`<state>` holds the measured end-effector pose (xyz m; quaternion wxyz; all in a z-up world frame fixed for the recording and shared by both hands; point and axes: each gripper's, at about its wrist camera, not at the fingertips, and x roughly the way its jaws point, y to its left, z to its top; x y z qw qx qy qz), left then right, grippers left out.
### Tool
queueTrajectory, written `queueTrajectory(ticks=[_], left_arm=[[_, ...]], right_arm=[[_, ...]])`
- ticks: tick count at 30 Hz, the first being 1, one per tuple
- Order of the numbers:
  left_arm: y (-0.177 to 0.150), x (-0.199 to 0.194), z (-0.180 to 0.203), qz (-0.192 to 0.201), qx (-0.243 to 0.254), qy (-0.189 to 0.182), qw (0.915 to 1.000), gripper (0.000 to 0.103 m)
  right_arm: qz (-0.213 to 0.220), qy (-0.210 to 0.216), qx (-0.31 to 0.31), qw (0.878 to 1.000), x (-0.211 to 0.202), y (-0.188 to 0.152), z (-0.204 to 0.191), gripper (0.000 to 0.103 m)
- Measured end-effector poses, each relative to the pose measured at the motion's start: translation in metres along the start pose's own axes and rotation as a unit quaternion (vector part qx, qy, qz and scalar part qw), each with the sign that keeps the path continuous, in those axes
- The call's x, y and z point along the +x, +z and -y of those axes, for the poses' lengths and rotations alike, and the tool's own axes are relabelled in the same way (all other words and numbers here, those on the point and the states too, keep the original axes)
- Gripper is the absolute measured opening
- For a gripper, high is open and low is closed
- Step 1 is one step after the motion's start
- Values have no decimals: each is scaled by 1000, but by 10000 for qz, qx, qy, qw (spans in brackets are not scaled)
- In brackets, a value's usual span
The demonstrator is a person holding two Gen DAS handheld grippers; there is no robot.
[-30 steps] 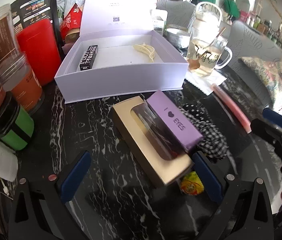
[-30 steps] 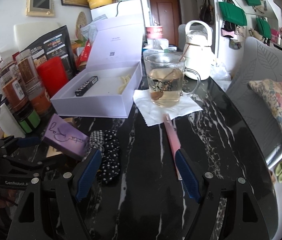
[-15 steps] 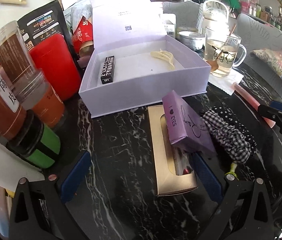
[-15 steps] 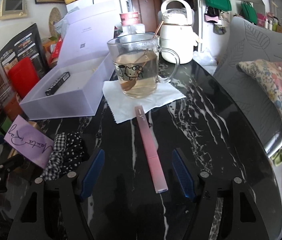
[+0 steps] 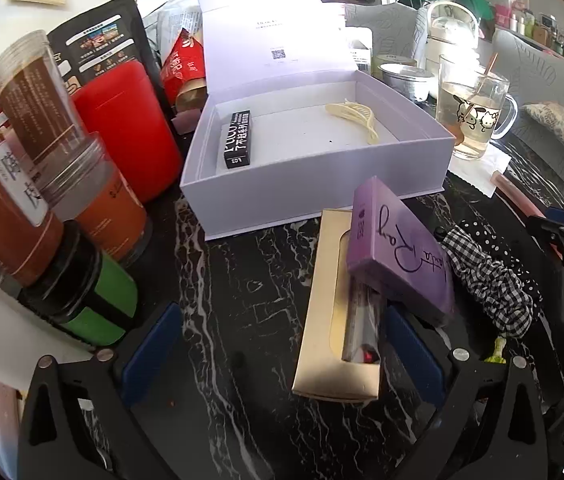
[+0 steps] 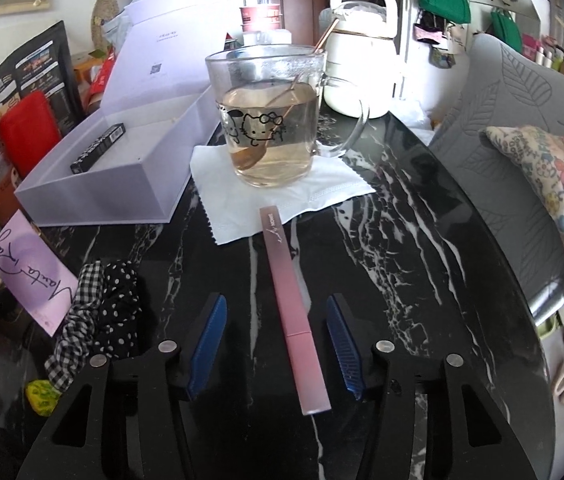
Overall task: Organize rigid objects
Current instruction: 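Move the left tool to the gold window box while the right tool reaches the pink nail file, then grasp and lift the gold box with the left tool while the right tool grasps the pink file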
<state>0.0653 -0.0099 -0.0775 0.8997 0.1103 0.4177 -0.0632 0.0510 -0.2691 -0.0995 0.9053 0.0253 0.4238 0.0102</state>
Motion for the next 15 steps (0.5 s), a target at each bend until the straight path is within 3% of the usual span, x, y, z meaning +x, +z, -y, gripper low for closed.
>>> queueTrajectory(ticks=[4, 9, 11, 13, 15], left_arm=[[3, 7, 0, 53, 16, 14, 10000, 100], [8, 14, 0, 74, -44, -48, 10000, 67], [8, 15, -1, 79, -97, -56, 9999, 44], [8, 16, -2, 55, -178, -85, 9998, 40], [8, 15, -3, 28, -221, -113, 9997, 39]], right_arm=[[-28, -50, -53, 10000, 7, 3, -1, 45], [-37, -43, -106, 9999, 10, 6, -1, 32], [-41, -148, -149, 9998, 10, 6, -2, 23], [-23, -192, -173, 9997, 8, 6, -1, 14], [-56, -31, -110, 9999, 7, 5, 0, 13]])
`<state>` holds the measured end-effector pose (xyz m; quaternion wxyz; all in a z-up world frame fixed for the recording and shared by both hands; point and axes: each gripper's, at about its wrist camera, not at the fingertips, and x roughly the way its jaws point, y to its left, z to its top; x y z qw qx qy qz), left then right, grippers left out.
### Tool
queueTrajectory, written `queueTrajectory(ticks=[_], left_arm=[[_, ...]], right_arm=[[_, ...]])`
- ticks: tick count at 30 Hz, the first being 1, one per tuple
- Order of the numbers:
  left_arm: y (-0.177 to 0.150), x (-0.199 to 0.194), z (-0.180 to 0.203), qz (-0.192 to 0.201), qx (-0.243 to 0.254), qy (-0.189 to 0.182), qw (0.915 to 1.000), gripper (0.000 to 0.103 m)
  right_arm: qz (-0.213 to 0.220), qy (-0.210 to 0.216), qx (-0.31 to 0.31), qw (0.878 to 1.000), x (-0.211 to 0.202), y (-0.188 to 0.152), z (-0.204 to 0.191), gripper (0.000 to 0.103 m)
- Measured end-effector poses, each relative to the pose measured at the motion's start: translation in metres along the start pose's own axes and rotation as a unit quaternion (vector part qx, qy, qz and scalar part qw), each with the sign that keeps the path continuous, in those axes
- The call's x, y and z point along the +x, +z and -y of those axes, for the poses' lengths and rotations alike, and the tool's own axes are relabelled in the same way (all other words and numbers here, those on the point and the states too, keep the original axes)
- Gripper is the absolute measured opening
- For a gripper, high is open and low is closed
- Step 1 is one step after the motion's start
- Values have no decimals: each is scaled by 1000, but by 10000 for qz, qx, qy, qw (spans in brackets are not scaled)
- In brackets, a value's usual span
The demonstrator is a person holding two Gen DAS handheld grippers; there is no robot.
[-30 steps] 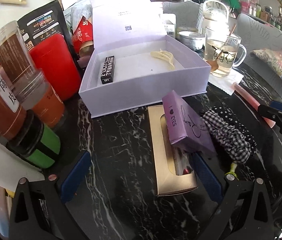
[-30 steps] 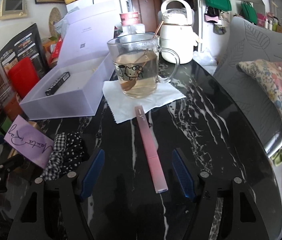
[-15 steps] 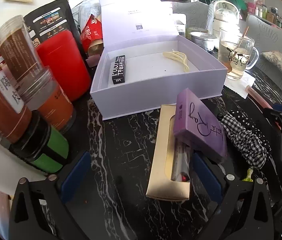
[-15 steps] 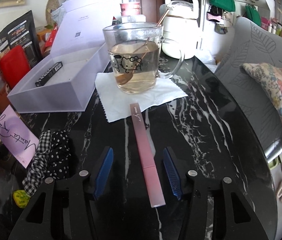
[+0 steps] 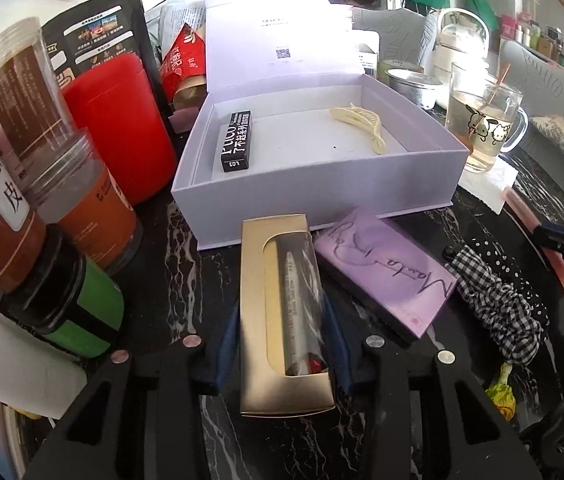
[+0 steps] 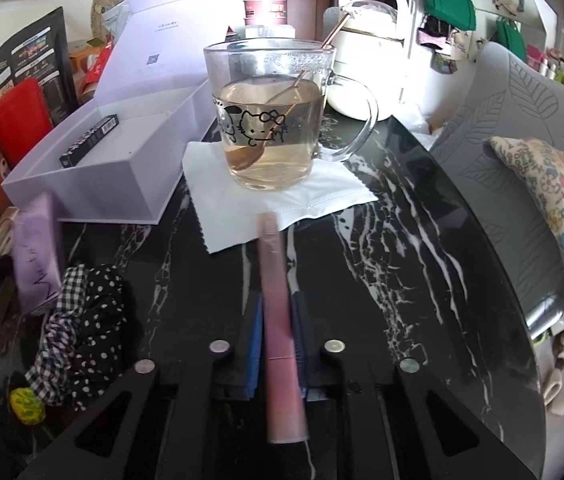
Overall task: Organize rigid objects
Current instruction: 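Grasp and lift the gold box with the left tool while the right tool grasps the pink file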
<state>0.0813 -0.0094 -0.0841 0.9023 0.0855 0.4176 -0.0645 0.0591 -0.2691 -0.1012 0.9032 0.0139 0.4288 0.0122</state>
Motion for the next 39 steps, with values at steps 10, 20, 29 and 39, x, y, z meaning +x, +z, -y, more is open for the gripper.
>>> queueTrajectory(ticks=[10, 20, 29, 39], left_arm=[[-18, -27, -2, 37, -110, -158, 9998, 39], [-46, -57, 1, 50, -38, -287, 9996, 39], [-63, -65, 5, -36, -55, -357, 9993, 39], [-67, -58, 9, -89, 56, -287, 9995, 39]], right_arm=[[63, 82, -76, 9999, -23, -15, -10, 13], [59, 263, -108, 9996, -48, -42, -24, 13], [-17, 381, -267, 9989, -63, -66, -34, 13], [-108, 405, -279, 9987, -56, -72, -38, 14]])
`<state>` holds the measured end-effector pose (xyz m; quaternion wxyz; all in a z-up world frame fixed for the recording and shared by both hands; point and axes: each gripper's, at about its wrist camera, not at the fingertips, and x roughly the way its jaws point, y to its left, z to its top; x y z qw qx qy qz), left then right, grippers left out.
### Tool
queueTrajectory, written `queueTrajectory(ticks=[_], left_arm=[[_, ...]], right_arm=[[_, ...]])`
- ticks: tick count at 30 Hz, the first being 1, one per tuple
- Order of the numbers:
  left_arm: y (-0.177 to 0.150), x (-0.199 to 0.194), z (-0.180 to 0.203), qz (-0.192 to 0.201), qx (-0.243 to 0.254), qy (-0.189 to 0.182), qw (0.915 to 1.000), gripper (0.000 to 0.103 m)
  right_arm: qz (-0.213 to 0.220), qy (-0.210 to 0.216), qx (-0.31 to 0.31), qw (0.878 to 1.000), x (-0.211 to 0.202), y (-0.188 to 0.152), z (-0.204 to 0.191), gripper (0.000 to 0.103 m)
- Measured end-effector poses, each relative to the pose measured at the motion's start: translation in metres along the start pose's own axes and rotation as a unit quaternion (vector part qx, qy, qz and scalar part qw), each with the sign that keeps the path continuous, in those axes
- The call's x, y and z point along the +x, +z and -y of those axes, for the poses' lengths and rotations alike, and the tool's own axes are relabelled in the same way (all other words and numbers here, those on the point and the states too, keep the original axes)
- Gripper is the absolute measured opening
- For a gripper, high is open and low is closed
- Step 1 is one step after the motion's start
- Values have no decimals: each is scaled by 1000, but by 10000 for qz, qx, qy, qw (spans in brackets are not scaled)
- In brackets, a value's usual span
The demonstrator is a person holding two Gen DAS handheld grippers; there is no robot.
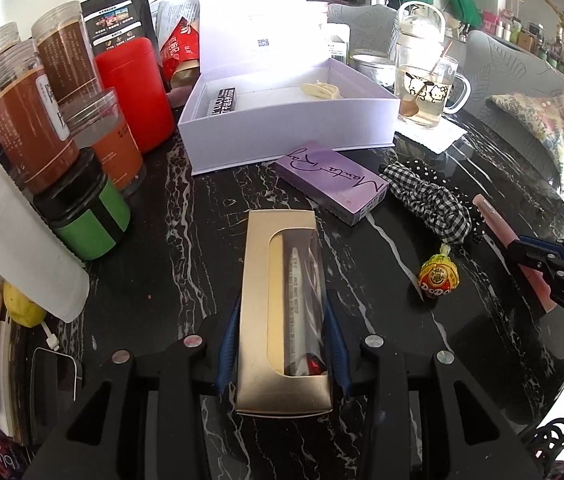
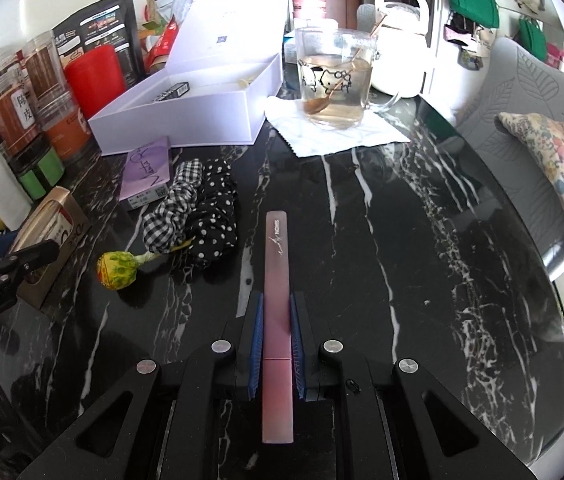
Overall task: Organize rigid objects
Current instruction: 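Grasp and lift the gold box with the left tool while the right tool grasps the pink file, then carry the gold box with the left tool while the right tool carries the pink file into the white box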
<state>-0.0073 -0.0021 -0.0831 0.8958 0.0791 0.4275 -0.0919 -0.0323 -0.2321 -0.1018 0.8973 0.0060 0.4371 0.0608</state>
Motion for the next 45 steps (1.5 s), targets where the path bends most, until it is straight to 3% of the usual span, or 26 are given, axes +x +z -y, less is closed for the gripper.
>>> queueTrajectory(ticks=[4, 8, 12, 14, 16, 17, 30, 45], left_arm=[[0, 9, -2, -144, -27, -51, 9999, 39], [-1, 15, -9, -225, -290, -233, 9991, 39], [0, 16, -10, -214, -371, -249, 9988, 39], [-1, 16, -10, -195, -392, -245, 9987, 39], [-1, 16, -10, -196, -415, -244, 9986, 39], [-1, 16, -10, -201, -418, -238, 9986, 38], [-2, 2, -11, -184, -481, -312, 9982, 38], [16, -24, -18, 297, -633, -100, 9975, 38]], right_arm=[[5, -52, -29, 10000, 1, 1, -2, 15], [17, -77, -17, 10000, 1, 1, -3, 27], [57, -175, -76, 9998, 2, 1, -4, 27], [85, -238, -128, 9996, 3, 1, -5, 26], [100, -272, -148, 9995, 3, 1, -5, 14], [91, -248, -118, 9996, 3, 2, -4, 14], [131, -99, -87, 9998, -10, 3, -6, 13], [434, 215, -349, 9982, -34, 14, -21, 13]])
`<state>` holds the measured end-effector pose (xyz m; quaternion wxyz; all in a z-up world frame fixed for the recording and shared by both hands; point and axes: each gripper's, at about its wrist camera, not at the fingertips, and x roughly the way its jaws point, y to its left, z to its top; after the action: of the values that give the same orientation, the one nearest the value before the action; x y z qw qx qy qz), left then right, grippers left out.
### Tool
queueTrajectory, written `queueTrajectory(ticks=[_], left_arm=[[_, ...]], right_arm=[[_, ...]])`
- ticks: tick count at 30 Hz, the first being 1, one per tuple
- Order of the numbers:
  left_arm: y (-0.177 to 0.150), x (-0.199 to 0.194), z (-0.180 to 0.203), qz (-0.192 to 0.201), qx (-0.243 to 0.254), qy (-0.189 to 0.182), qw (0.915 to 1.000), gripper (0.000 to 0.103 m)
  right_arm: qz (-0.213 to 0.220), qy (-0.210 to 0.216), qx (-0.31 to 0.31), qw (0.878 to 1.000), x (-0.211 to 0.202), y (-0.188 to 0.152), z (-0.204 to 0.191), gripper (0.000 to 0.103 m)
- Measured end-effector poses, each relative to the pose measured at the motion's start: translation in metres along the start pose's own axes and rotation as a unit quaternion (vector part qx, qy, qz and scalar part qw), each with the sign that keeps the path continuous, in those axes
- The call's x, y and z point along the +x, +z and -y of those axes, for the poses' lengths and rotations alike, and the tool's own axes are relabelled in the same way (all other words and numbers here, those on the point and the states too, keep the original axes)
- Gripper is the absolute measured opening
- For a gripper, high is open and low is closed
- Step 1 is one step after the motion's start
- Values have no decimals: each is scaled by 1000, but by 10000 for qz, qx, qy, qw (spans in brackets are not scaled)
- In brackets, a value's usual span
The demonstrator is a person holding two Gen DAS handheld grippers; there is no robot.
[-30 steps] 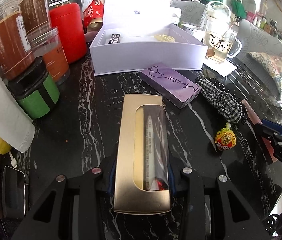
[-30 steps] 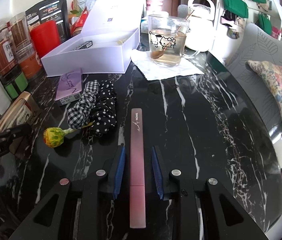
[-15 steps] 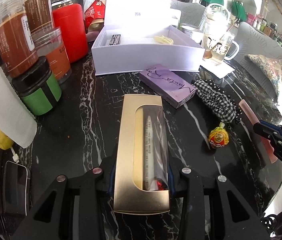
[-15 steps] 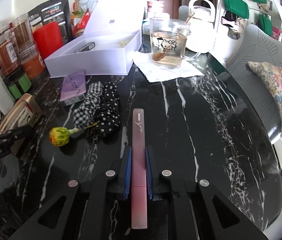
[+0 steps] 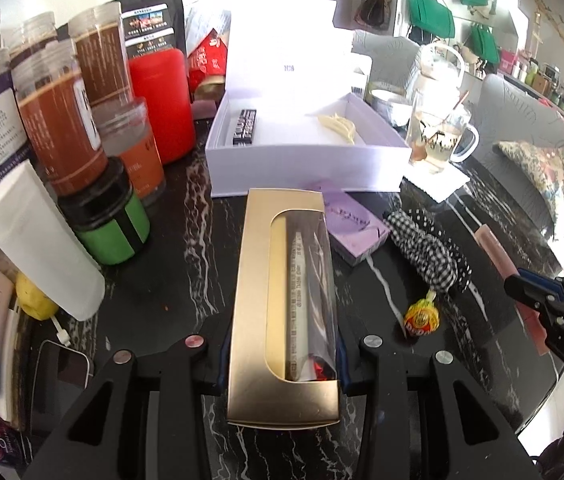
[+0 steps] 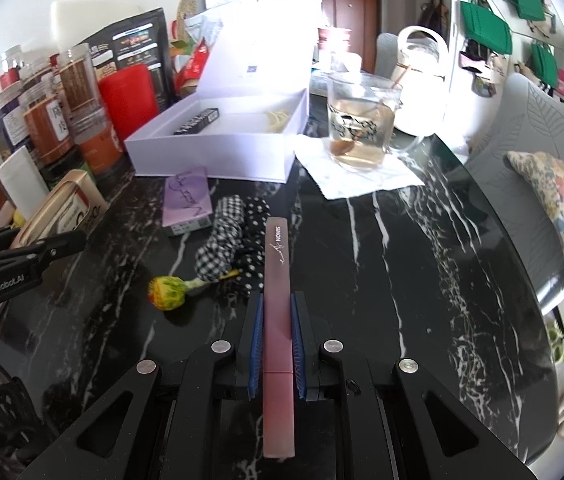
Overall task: Organize rigid objects
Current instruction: 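Carry the gold box with the left tool while the right tool carries the pink file into the white box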
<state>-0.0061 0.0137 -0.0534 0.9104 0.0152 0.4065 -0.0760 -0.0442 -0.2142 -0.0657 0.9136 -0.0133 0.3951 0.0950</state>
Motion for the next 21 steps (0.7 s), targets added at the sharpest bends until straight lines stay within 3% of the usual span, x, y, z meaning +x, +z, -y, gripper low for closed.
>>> queueTrajectory(ticks=[21], left_arm=[[51, 6, 0, 280, 125, -51, 9995, 38]], right_arm=[[286, 367, -251, 9986, 7, 57, -13, 13]])
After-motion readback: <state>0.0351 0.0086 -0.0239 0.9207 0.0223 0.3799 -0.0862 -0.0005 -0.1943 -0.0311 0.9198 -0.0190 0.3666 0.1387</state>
